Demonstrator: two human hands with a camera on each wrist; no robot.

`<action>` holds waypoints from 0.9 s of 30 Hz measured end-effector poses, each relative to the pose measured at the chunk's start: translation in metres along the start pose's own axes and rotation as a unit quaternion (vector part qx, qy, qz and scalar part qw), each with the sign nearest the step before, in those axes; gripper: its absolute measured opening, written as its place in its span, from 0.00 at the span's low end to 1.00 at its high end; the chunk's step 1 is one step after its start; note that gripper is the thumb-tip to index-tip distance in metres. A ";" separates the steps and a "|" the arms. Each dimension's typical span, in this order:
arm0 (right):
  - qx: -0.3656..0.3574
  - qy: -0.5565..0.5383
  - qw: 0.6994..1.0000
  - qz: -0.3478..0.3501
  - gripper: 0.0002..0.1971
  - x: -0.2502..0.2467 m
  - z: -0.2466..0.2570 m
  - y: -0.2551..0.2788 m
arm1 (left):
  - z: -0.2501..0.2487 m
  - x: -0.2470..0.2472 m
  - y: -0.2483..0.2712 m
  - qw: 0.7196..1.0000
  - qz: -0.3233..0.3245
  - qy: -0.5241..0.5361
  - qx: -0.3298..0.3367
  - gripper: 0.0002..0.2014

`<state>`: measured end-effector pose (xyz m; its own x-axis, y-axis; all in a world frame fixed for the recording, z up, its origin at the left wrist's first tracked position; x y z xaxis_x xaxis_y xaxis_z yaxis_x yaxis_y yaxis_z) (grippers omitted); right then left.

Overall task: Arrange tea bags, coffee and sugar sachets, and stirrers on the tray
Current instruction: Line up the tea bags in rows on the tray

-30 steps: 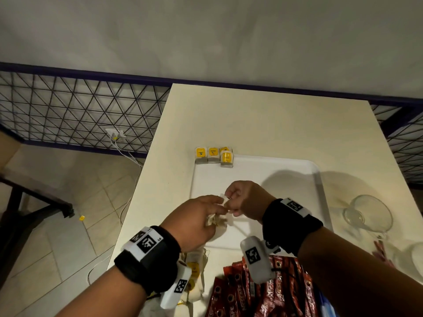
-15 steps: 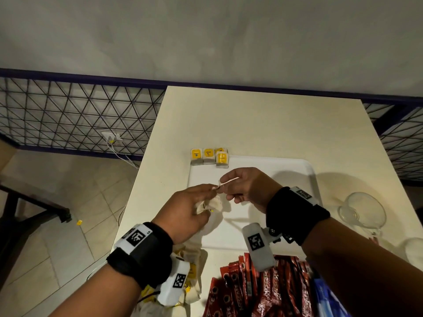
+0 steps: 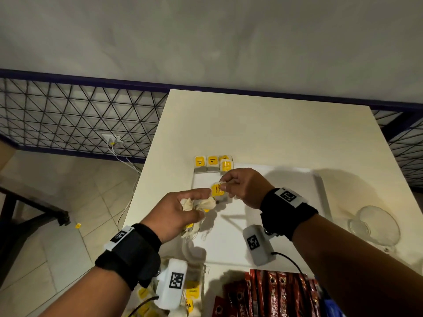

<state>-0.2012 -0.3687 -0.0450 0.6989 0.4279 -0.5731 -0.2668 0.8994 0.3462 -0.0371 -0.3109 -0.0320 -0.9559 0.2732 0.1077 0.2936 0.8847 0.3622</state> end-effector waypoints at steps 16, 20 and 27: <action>0.075 0.107 0.989 -0.068 0.02 0.009 -0.028 -0.094 | 0.019 -0.049 0.006 0.999 -0.015 -0.025 -0.028 0.19; 0.095 0.137 0.983 -0.072 0.02 0.013 -0.033 -0.098 | 0.022 -0.053 0.005 0.999 -0.019 -0.011 -0.028 0.17; 0.107 0.155 0.976 -0.110 0.04 0.003 -0.035 -0.097 | 0.026 -0.053 0.005 0.999 -0.020 0.012 -0.034 0.17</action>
<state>-0.1965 -0.4514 -0.1061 0.4804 0.2628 -0.8367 0.0354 0.9475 0.3179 0.0154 -0.3108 -0.0596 -0.9667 0.2289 0.1141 0.2558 0.8667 0.4283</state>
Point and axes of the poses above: each hand's wrist, its own y-axis away from the middle knuckle, its own x-axis out of the palm, z = x × y, the point moved 9 cm from there along -y, towards the middle knuckle, and after that the axes turned 11 degrees about y, right-handed, at the moved point
